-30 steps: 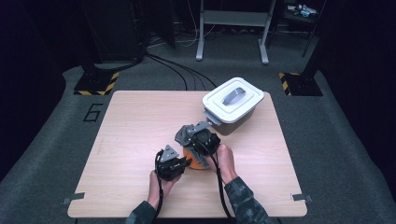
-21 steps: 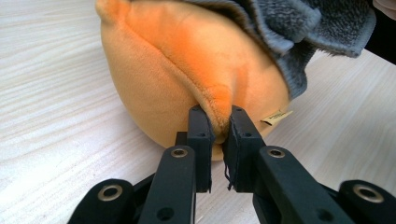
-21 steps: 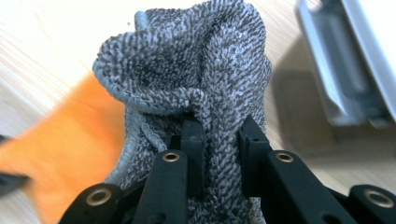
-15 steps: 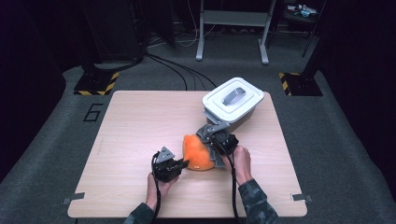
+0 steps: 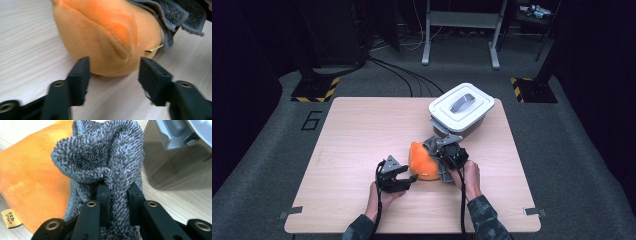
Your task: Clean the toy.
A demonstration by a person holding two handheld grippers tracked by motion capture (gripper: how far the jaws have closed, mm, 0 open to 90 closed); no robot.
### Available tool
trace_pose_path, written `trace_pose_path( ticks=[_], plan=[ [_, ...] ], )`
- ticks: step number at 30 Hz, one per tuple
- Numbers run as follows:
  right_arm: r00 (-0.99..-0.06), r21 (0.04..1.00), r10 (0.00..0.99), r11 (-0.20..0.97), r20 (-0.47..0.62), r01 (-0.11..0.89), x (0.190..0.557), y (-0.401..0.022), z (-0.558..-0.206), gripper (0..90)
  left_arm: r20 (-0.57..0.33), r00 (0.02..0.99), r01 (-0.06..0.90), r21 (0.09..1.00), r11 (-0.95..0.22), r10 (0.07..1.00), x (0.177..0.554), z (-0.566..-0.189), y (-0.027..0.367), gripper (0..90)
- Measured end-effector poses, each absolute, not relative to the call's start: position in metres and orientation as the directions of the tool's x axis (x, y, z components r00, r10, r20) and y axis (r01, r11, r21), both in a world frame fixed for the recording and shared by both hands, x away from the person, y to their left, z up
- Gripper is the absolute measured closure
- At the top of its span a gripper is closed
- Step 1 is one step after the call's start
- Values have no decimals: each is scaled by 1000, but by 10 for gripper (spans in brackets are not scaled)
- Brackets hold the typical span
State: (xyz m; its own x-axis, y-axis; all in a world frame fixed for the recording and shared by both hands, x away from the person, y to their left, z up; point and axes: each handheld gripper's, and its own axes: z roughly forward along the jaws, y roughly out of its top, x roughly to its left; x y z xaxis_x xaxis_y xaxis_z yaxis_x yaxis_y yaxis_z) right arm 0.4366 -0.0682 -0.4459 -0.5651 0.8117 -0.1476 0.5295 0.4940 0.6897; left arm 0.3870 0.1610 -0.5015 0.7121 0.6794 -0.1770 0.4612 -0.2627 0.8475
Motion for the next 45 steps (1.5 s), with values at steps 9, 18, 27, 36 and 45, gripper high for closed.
trace_pose_path(
  ticks=[9, 18, 27, 36, 45],
  plan=[
    [-631, 725, 761, 517, -147, 455, 418, -50, -416, 761, -192, 692, 458, 862, -217, 696, 389, -497, 156, 781],
    [-655, 686, 725, 588, -212, 429, 415, -28, -428, 763, -187, 684, 469, 853, -229, 705, 389, -497, 154, 835],
    [-573, 659, 801, 526, -173, 537, 422, -82, -442, 762, -183, 705, 446, 866, -227, 685, 387, -493, 149, 843],
    [-690, 725, 710, 549, -142, 416, 404, -37, -409, 760, -151, 707, 428, 869, -248, 691, 388, -487, 146, 853],
    [-647, 698, 750, 536, -136, 475, 412, -64, -431, 761, -177, 693, 446, 867, -223, 699, 389, -492, 150, 861]
  ],
)
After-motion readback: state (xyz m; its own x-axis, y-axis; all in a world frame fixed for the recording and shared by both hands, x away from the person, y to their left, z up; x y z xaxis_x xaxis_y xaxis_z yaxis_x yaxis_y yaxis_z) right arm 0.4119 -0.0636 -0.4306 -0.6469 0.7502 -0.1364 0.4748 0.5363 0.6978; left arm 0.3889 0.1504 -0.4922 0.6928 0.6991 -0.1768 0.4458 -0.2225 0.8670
